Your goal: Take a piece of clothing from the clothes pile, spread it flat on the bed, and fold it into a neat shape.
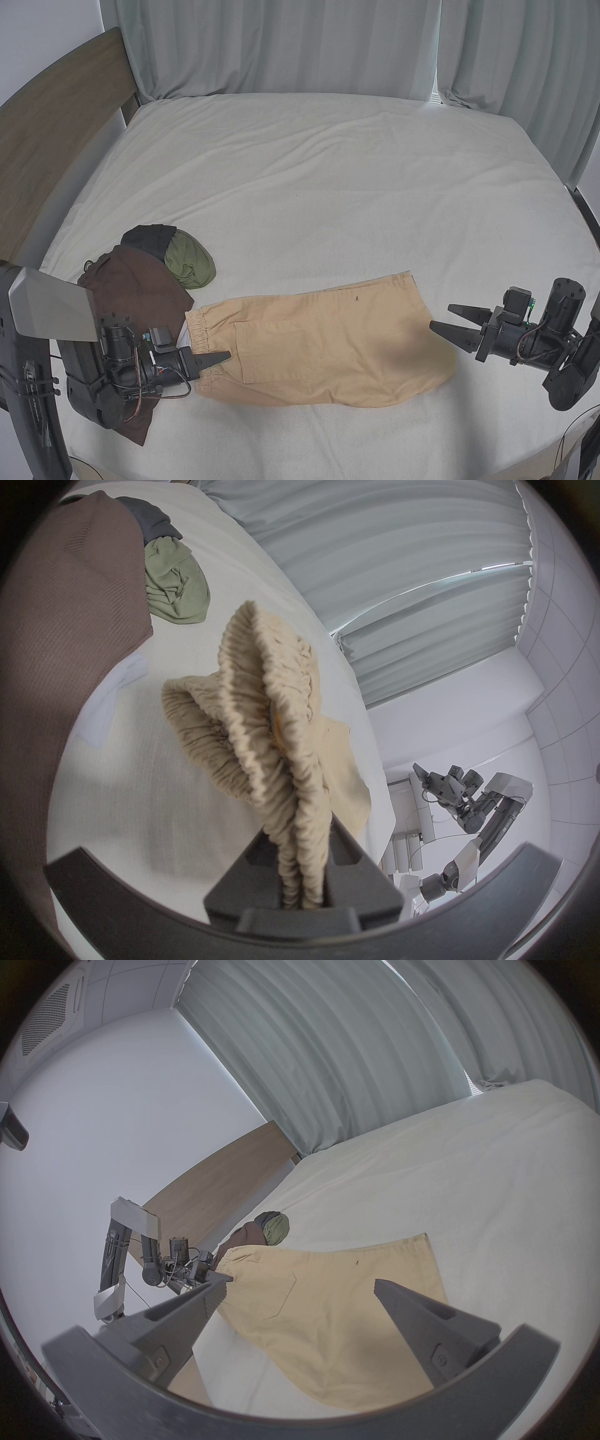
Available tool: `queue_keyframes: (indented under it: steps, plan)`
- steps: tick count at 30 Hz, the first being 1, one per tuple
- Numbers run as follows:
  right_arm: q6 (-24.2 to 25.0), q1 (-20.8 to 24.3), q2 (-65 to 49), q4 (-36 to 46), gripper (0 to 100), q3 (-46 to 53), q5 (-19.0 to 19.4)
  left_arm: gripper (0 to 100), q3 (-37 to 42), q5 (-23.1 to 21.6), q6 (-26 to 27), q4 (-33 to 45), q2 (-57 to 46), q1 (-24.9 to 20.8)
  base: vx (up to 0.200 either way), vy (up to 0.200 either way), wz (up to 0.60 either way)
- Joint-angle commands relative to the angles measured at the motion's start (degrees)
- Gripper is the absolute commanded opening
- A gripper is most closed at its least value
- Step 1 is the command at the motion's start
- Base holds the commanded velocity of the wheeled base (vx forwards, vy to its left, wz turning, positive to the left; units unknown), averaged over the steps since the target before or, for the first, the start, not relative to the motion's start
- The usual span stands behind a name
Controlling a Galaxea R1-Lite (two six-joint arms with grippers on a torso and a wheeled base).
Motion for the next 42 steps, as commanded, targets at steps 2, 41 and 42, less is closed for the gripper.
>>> queue_keyframes:
  steps: [2, 41, 42]
  plan:
    - [-0.67, 0.8, -0.33, -0.01, 100, 0.16, 0.03, 0, 2.02, -1.79, -0.09, -0.08, -3.18, 1.73, 0.0, 0.0, 0.0]
    - [-1.2, 2.11, -0.15, -0.01, 100, 0.78, 0.03, 0, 10.36, -9.52, 5.27, 0.01, -8.36, 11.05, 0.0, 0.0, 0.0]
    - [-1.2, 2.11, -0.15, -0.01, 100, 0.78, 0.03, 0, 10.36, -9.52, 5.27, 0.01, -8.36, 11.05, 0.0, 0.0, 0.0]
